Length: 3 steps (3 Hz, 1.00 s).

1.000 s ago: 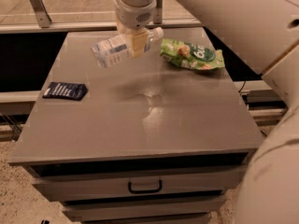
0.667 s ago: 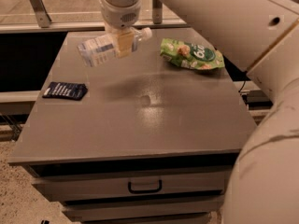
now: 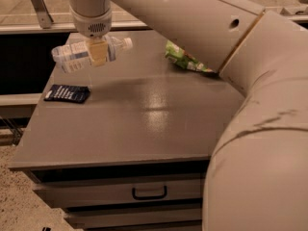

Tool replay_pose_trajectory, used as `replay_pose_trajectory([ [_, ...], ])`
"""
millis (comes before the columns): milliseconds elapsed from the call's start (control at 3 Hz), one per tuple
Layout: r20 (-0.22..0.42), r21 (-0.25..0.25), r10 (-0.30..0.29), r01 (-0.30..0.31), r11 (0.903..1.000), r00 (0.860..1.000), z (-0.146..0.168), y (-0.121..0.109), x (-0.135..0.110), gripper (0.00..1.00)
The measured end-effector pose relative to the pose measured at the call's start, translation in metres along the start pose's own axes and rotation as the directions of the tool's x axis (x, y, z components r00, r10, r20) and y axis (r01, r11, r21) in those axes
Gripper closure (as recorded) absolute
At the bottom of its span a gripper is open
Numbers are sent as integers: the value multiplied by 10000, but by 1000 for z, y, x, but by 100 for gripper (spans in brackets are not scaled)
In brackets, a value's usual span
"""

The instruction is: Move blue plastic bottle near rxbar blueberry

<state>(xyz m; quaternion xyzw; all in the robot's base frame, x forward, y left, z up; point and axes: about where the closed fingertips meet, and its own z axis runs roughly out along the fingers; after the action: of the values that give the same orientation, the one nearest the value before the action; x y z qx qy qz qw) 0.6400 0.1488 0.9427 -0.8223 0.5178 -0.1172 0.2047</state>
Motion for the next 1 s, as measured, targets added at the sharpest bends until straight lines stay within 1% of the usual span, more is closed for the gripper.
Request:
replay_pose_trajectory([
  [333,8,-3,213,-213,9998,9998,1,0,-2,100],
  [667,254,-245,340,-334,9991,9991,8,0,-7,100],
  [1000,741,-753,722,-667,9949,9946,21,-4,-15,100],
])
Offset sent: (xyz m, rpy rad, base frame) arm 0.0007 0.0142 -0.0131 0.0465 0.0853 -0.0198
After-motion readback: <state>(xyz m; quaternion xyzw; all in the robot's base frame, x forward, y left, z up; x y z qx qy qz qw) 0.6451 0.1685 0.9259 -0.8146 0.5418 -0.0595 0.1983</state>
